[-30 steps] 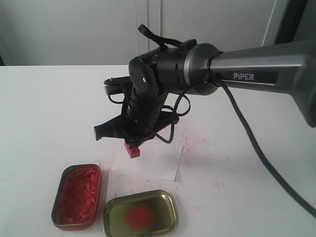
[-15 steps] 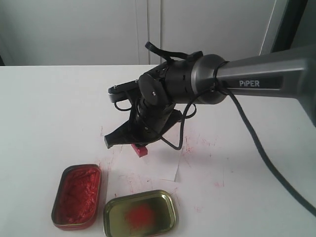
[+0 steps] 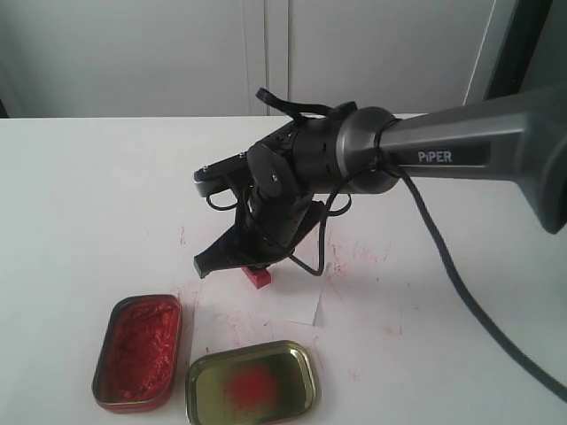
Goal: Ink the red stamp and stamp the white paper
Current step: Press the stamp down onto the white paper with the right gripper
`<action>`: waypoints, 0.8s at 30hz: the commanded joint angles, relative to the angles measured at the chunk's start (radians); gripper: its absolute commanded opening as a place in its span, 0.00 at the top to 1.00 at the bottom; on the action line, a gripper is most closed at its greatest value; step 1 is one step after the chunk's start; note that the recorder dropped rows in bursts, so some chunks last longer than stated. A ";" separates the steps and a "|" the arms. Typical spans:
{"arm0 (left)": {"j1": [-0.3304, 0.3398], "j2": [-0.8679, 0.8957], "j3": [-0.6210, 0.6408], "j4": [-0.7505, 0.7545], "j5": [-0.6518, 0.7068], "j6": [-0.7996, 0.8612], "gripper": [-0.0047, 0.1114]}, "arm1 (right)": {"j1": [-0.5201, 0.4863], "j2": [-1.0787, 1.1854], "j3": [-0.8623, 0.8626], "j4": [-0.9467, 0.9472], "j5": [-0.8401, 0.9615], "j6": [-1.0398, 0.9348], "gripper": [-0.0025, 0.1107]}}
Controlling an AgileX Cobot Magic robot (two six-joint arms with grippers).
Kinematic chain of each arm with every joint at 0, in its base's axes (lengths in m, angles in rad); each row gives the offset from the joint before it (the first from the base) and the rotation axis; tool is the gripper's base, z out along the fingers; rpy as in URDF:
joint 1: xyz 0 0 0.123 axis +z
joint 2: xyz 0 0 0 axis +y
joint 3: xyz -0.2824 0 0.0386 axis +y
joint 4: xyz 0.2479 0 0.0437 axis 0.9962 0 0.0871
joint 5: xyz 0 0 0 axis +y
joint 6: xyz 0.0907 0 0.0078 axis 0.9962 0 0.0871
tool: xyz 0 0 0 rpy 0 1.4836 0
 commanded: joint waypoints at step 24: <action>0.001 -0.004 0.004 0.000 0.000 -0.003 0.96 | -0.002 0.199 0.003 0.036 0.167 -0.026 0.98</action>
